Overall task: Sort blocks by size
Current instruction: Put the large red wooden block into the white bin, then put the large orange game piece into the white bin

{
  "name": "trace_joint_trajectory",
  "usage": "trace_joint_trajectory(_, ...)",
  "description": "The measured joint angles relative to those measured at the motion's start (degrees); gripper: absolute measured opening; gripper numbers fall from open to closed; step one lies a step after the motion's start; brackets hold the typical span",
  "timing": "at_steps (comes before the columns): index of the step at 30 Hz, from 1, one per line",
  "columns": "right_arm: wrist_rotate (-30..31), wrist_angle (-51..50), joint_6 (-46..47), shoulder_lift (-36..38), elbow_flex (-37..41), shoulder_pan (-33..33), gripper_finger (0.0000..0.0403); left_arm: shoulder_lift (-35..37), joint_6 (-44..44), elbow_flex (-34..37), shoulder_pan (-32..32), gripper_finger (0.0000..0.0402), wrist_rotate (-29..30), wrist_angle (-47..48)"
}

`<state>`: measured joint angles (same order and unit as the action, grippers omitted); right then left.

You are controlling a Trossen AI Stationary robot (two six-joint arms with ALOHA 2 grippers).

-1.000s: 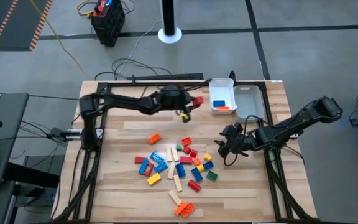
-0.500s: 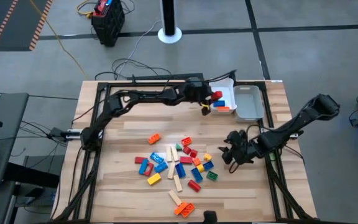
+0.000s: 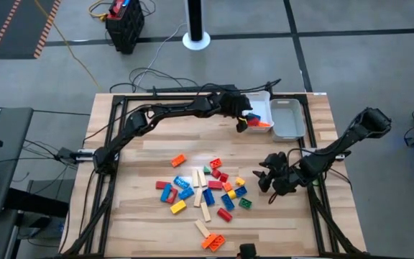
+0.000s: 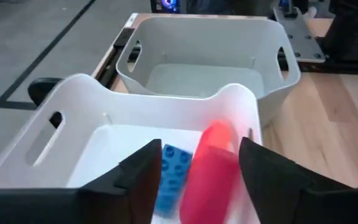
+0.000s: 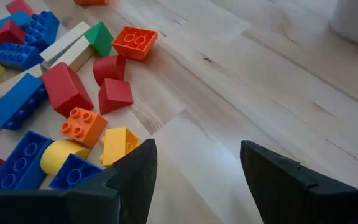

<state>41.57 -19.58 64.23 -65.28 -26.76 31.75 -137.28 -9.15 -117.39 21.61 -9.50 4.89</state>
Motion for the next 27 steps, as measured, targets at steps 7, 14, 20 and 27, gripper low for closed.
trace_joint_trajectory(7, 0.16, -4.48, 1.87, 0.37, 0.00, 1.13, 0.0259, 3.76, -7.57, 2.11, -1.23, 0.0226, -3.80, 10.02)
trace_joint_trajectory(14, 0.28, -13.30, 8.09, 3.51, -0.07, 4.10, 0.0259, 13.02, -9.92, 15.73, -4.79, 0.0210, -1.59, 9.37)
trace_joint_trajectory(20, 2.90, -14.28, 7.22, 4.24, -0.07, 3.59, 0.0259, 26.93, -7.43, 37.32, -8.85, 0.0208, 2.13, -2.70)
trace_joint_trajectory(27, 4.01, -5.52, -7.67, 4.13, -0.07, -3.25, 0.0259, 42.36, -2.42, 55.79, -14.61, 0.0208, 10.85, -3.64)
